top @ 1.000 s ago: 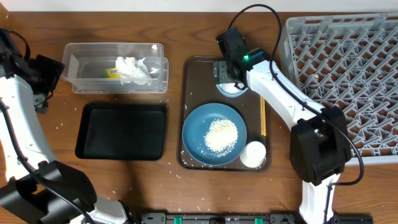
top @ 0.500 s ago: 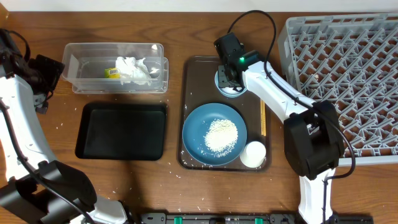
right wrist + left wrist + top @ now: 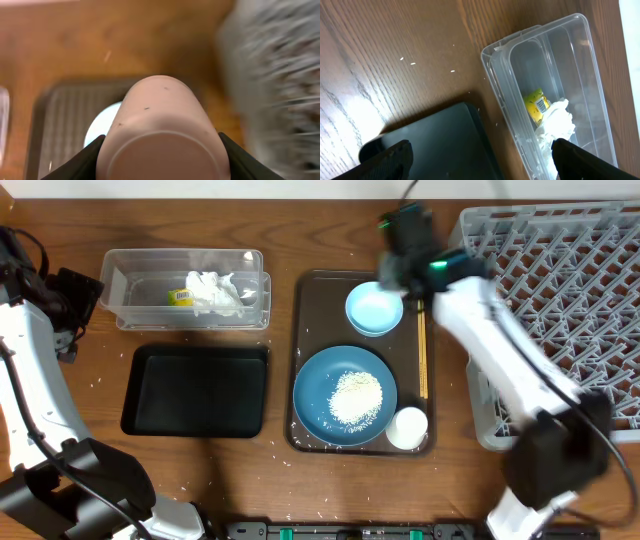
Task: Sort waste into correct bins and load items into the dishwasher rack
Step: 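Lift the pink cup and place it in the grey rack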
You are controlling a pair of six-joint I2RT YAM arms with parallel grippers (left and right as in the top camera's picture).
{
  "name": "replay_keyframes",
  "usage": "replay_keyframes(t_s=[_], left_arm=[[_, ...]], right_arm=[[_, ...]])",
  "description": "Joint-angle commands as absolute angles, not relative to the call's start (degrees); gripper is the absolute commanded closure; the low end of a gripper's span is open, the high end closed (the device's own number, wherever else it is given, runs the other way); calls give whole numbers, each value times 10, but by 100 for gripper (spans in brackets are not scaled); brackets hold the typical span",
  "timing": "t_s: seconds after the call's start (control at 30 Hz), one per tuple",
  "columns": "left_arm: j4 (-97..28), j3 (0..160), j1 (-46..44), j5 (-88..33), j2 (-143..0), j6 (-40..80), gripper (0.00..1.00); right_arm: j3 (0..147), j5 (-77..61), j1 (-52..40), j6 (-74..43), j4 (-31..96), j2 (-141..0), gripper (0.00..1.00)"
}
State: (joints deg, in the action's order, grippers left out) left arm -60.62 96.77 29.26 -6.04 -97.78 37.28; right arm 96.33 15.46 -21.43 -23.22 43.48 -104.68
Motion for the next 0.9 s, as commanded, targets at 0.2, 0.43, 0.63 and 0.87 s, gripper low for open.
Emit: replay_keyframes(t_s=[0.2,0.43,0.63,0.87], left_arm=[[-608,966,295,-58,-981,367,9],[-608,966,295,-58,-981,367,9],[-608,966,295,-58,-981,367,9],[-608,966,295,-58,-981,367,9]], right_arm=[[967,210,-8,-205,431,-956,48],[967,212,171,-205,406,-970,47],[967,194,289,-205,385,-992,46],[967,109,354,-205,354,-1043,44]])
